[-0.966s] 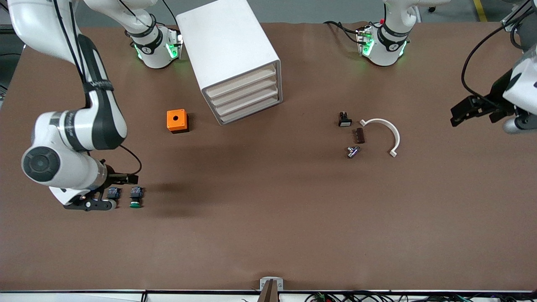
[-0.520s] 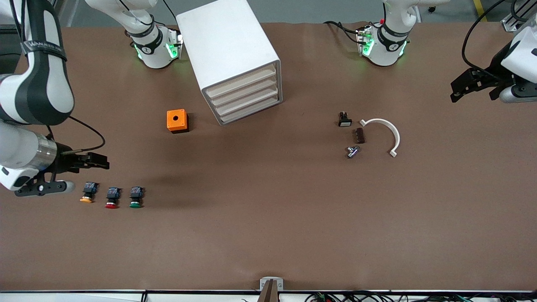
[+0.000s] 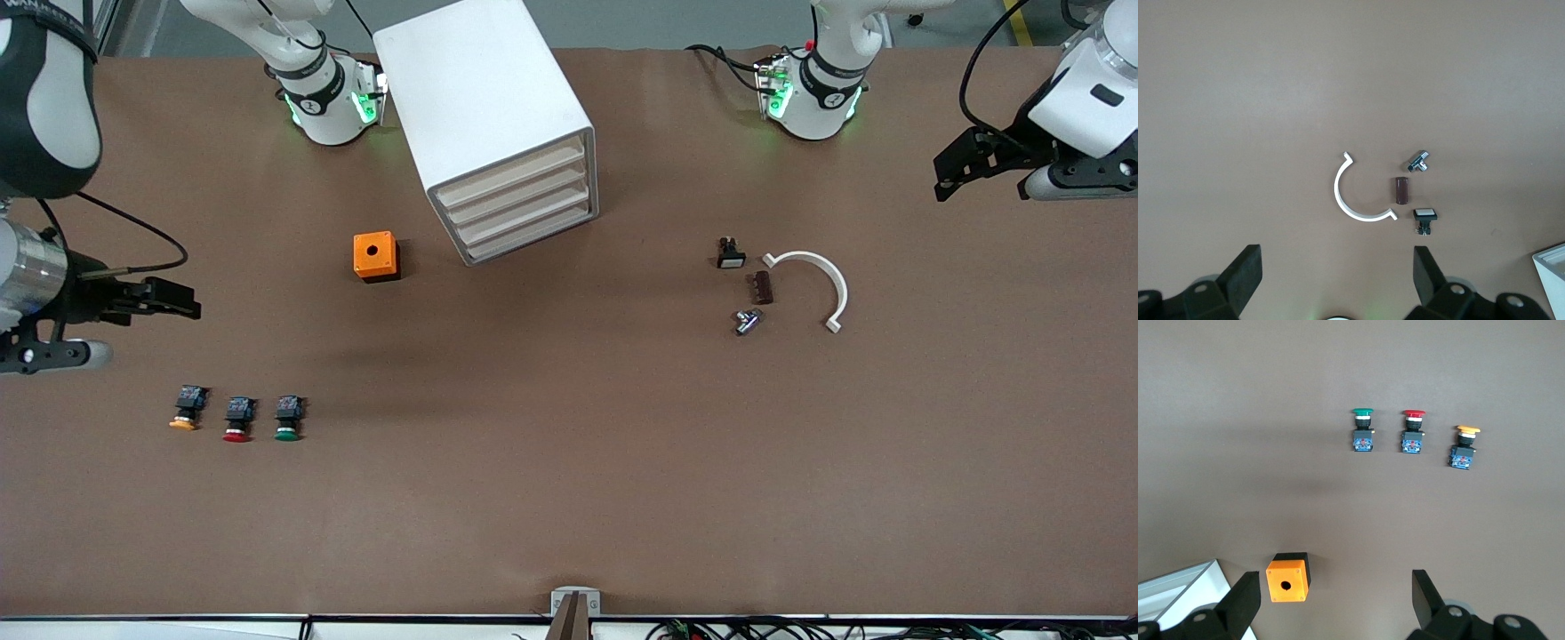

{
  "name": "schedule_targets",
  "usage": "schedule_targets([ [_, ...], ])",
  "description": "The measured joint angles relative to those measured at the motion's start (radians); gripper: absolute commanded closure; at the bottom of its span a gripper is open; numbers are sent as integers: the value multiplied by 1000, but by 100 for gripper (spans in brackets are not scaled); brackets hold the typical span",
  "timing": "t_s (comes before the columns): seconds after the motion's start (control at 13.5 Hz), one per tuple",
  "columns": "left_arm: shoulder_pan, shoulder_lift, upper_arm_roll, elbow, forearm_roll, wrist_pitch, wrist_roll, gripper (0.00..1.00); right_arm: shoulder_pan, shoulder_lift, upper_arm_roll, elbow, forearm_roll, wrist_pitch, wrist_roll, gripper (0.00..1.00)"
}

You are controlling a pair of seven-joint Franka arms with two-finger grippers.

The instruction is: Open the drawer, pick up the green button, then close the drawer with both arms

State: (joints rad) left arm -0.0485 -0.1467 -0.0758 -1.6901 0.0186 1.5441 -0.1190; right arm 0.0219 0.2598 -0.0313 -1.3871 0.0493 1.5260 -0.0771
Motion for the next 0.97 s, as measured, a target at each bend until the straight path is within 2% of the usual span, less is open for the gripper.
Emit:
schedule_targets([
  [0.37,2,-14,5,-1,0,-32,0,0,-11,-14,-7,35,-10,-21,1,0],
  [0.97,2,-25,3,-1,0,-28,0,0,-38,-19,-7,103,-17,-144,4,0],
])
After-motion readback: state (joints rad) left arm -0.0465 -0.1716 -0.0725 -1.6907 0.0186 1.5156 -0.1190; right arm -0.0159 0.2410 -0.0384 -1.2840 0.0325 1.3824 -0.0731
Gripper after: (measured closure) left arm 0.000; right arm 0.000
